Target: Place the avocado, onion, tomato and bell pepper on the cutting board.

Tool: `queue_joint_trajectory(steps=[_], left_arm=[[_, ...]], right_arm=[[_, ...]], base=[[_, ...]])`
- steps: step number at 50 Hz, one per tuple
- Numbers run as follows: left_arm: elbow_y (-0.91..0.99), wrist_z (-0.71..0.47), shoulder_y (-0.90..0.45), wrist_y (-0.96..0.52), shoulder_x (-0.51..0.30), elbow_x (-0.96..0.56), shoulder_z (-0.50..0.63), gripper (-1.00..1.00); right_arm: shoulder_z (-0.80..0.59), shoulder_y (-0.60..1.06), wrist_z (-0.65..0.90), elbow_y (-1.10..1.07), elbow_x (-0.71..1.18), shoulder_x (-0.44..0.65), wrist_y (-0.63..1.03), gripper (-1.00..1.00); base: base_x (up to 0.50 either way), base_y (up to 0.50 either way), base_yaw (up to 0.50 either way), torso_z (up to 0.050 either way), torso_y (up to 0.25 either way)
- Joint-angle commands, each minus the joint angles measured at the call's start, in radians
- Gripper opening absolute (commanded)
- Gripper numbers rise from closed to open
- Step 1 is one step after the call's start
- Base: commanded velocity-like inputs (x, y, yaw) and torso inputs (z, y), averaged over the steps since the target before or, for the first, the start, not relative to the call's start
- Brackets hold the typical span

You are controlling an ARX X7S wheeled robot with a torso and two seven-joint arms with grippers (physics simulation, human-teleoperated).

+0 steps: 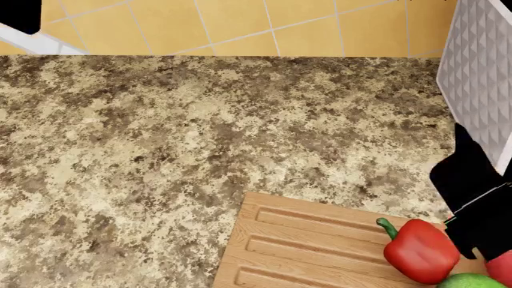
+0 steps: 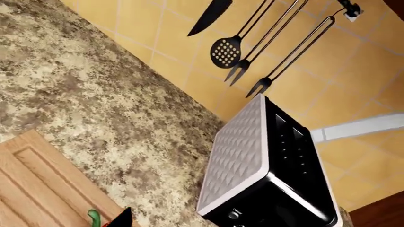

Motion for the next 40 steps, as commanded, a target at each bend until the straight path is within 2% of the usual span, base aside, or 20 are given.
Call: queue_joint_trajectory(steps=[1,10,21,22,24,28,34,40], left_arm=[[0.078,-0.042,0.030,-0.039,-0.039,-0.068,0.003,1.00],[0.199,-0.189,0.023,-0.139,-0.114,-0.273,0.018,1.00],[0.235,-0.305,-0.068,-0.297,-0.153,-0.544,0.078,1.00],[0.227,-0.310,-0.083,-0.325,-0.152,-0.603,0.096,1.00],[0.237,-0.340,-0.087,-0.308,-0.161,-0.624,0.101,1.00],[0.247,-0.352,-0.117,-0.354,-0.162,-0.771,0.140,1.00],[0.255,-0.401,-0.146,-0.376,-0.169,-0.798,0.167,1.00],[0.282,-0.425,-0.185,-0.445,-0.172,-0.900,0.223,1.00]], right_arm=[[0.061,-0.022,0.209,-0.077,0.078,0.067,-0.154,1.00],[0.115,-0.005,0.270,-0.130,0.087,0.071,-0.183,1.00],[0.191,0.014,0.332,-0.125,0.156,0.061,-0.161,1.00],[0.197,0.008,0.330,-0.128,0.152,0.063,-0.162,1.00],[0.206,-0.002,0.326,-0.129,0.147,0.066,-0.164,1.00],[0.226,-0.018,0.309,-0.122,0.151,0.075,-0.187,1.00],[0.243,-0.020,0.311,-0.107,0.145,0.066,-0.179,1.00],[0.261,0.002,0.331,-0.069,0.149,0.027,-0.145,1.00]], base=[[0.00,0.00,0.00,0.000,0.000],[0.00,0.00,0.00,0.000,0.000],[0.00,0.00,0.00,0.000,0.000],[0.00,0.00,0.00,0.000,0.000],[0.00,0.00,0.00,0.000,0.000],[0.00,0.00,0.00,0.000,0.000],[0.00,0.00,0.00,0.000,0.000],[0.00,0.00,0.00,0.000,0.000]])
